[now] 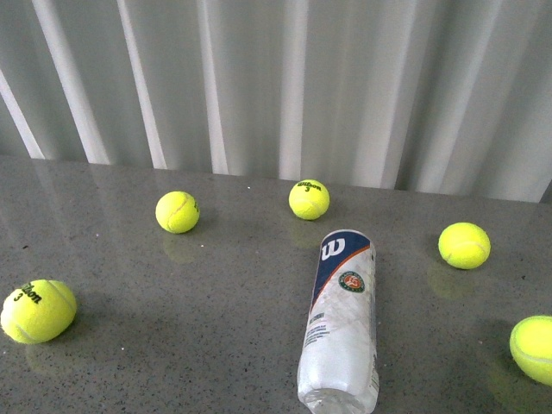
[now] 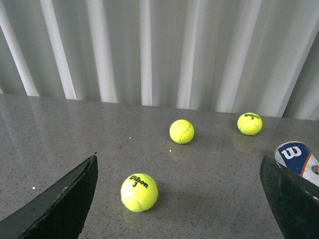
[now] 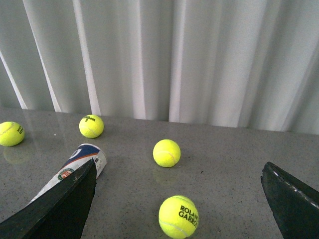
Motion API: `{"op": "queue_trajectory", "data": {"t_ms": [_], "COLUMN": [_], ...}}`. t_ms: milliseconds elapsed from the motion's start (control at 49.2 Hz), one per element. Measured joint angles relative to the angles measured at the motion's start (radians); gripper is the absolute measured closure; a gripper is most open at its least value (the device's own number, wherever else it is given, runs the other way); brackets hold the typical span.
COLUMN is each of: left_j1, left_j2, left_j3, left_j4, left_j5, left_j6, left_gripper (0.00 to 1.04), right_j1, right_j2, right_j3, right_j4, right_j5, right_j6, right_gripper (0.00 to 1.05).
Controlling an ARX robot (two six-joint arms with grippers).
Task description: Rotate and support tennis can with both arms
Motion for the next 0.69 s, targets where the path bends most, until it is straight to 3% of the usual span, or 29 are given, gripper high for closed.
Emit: {"op": "queue_trajectory", "data": {"t_ms": [692], "left_j1": [0.0], "left_j2": [0.0], "left_j3": [0.0], "left_j4": [0.0], "left_j5": [0.0], "left_j6": [0.0], "left_gripper": [0.07], "right_j1": [0.0], "right_j2": [0.0], "right_j3": [0.0], "right_j4": [0.0], "right_j5": [0.0], "right_j6": [0.0], "right_gripper": [0.07]}}
